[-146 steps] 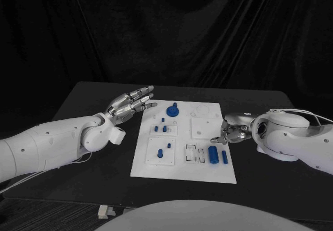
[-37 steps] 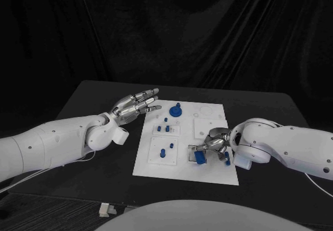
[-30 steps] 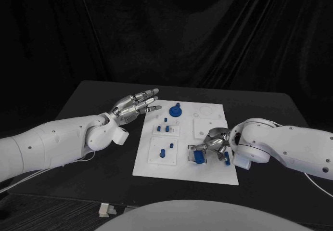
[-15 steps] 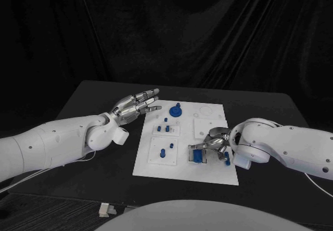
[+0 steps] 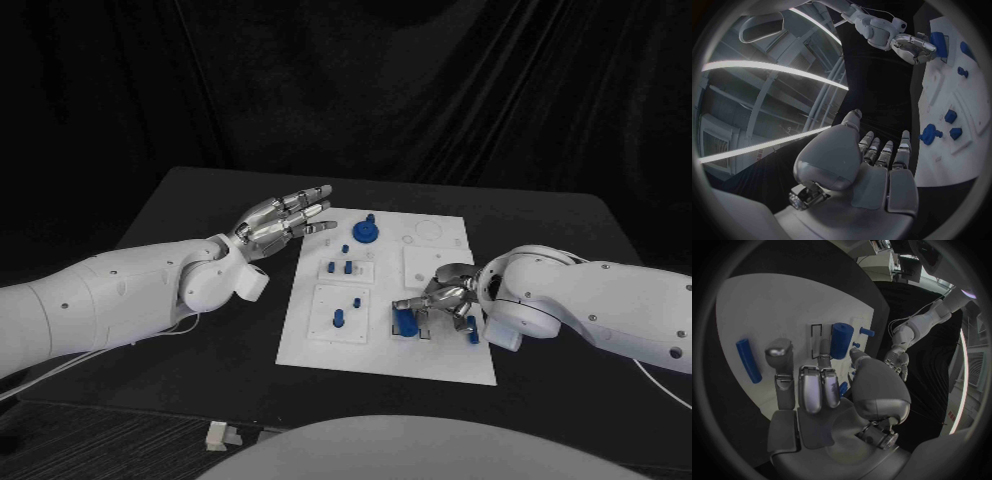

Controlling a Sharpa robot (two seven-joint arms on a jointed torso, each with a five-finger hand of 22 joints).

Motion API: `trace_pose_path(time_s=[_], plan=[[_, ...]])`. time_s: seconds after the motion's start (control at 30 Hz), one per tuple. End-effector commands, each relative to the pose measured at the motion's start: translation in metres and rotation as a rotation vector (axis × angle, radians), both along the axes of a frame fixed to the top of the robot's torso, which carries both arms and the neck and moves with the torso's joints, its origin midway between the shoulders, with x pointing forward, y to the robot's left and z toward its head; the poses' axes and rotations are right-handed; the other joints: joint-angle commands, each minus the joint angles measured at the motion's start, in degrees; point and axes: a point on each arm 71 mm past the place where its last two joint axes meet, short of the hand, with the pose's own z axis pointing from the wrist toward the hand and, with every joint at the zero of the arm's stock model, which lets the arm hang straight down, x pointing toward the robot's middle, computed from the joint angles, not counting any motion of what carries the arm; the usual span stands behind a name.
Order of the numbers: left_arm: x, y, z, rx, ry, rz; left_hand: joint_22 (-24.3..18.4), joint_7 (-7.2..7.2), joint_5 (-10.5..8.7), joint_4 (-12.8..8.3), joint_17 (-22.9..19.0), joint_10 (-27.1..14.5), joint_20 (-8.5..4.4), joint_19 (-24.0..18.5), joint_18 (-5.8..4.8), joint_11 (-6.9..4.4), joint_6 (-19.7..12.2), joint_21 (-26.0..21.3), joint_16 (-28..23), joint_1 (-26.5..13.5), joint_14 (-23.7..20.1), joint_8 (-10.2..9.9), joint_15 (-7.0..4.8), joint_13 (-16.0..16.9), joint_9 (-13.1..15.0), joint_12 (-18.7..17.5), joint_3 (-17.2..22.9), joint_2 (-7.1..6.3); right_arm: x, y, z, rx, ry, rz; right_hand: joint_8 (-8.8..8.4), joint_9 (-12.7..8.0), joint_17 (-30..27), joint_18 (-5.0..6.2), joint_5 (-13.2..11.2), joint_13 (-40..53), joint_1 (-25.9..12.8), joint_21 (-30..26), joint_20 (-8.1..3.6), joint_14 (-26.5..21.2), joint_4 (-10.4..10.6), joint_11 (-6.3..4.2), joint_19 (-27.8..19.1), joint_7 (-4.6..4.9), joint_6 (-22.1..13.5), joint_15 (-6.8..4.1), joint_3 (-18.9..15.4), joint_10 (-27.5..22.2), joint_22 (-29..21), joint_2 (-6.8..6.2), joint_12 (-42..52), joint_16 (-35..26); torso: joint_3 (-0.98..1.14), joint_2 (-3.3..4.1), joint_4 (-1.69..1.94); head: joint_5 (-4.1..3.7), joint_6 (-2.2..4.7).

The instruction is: Assemble the parts on the task board

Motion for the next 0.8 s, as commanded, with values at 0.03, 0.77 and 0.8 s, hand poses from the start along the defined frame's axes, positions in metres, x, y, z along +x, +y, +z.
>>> trace_pose_path(time_s=[0.03,0.77,0.8], plan=[[-0.001,-0.002,0.000,-0.020,0.003,-0.011,-0.1,-0.03,0.30,0.0,0.0,-0.2,0.17,-0.2,0.50,0.05,-0.2,-0.3,0.1,0.1,0.0,0.1,0.37,0.0,0.0,-0.1,0.3,0.51,0.000,-0.001,-0.001,-0.020,0.000,-0.010,0.38,0.1,10.4,0.46,-0.7,15.1,-0.2,-0.1,0.17,4.9,0.2,0.32,0.1,0.00,-0.5,0.56,-0.5,6.1,5.4,-0.45,0.2,-0.2,-0.01,0.02,-0.01,0.02,-0.01],[-0.001,-0.002,-0.001,-0.018,0.009,-0.013,-0.2,0.27,0.41,-0.2,0.0,-0.2,0.19,-0.2,0.50,0.00,0.3,-0.3,0.1,0.1,0.0,0.3,0.45,0.0,0.1,-0.1,0.6,0.62,-0.003,-0.008,0.009,0.061,-0.090,-0.048,3.65,2.2,11.1,0.32,-0.2,15.1,-0.7,0.6,-0.15,5.1,2.3,-0.12,0.6,-0.50,-0.7,0.19,-7.6,6.1,5.7,0.44,0.2,0.3,-0.01,0.00,0.04,0.08,-0.01],[-0.001,-0.002,-0.001,-0.018,0.009,-0.012,-0.2,0.27,0.42,-0.2,0.0,-0.2,0.19,-0.2,0.50,0.01,0.3,-0.3,0.1,0.1,0.0,0.3,0.45,0.0,0.1,-0.1,0.6,0.62,-0.004,-0.008,0.010,0.064,-0.097,-0.040,4.01,2.4,11.2,0.30,1.5,15.1,1.1,0.9,-0.22,5.1,1.3,-0.20,0.7,-0.60,-0.6,0.13,-7.4,6.1,5.8,0.41,0.2,0.3,-0.02,-0.01,0.02,0.13,-0.01]])
